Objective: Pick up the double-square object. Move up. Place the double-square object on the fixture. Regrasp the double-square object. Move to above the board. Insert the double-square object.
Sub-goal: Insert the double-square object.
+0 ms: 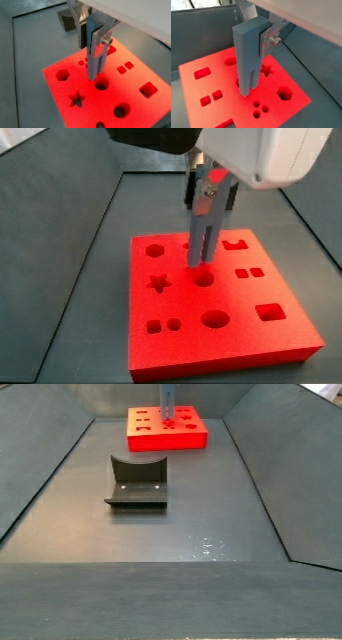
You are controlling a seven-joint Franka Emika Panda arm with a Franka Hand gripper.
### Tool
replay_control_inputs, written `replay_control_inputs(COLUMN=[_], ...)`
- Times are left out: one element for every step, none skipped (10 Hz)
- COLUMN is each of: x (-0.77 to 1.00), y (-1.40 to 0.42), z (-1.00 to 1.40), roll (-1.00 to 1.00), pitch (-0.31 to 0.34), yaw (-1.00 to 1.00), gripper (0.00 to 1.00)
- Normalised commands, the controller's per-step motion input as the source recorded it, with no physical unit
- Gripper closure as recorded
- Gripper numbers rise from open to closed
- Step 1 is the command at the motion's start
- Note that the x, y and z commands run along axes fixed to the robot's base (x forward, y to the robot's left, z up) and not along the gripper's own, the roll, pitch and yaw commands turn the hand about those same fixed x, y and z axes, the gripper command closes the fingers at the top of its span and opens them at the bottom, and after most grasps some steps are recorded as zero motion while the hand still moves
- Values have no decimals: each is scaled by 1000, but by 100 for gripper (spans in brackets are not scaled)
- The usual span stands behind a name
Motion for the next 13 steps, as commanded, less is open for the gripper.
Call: replay_control_inputs(x=[740, 866, 994, 994, 966, 923, 709, 574, 557, 586, 789, 834, 883], y=[-280, -251, -191, -151, -86, 0, 40, 126, 174, 226, 194, 46, -74], z=[-17, 0, 0, 0, 0, 37, 0, 0, 0, -86, -114, -120, -254], roll=[0, 0, 0, -23, -21, -39, -39, 0, 0, 41, 71, 64, 81], pitch=[129, 70, 21, 4, 23, 49, 0, 0, 0, 0, 39, 99, 67], yaw=[-174, -140, -86, -111, -134, -194, -471, -623, -643, -571, -351, -229, -137], gripper=[100, 100, 100, 100, 100, 100, 100, 100, 100, 100, 100, 100, 100])
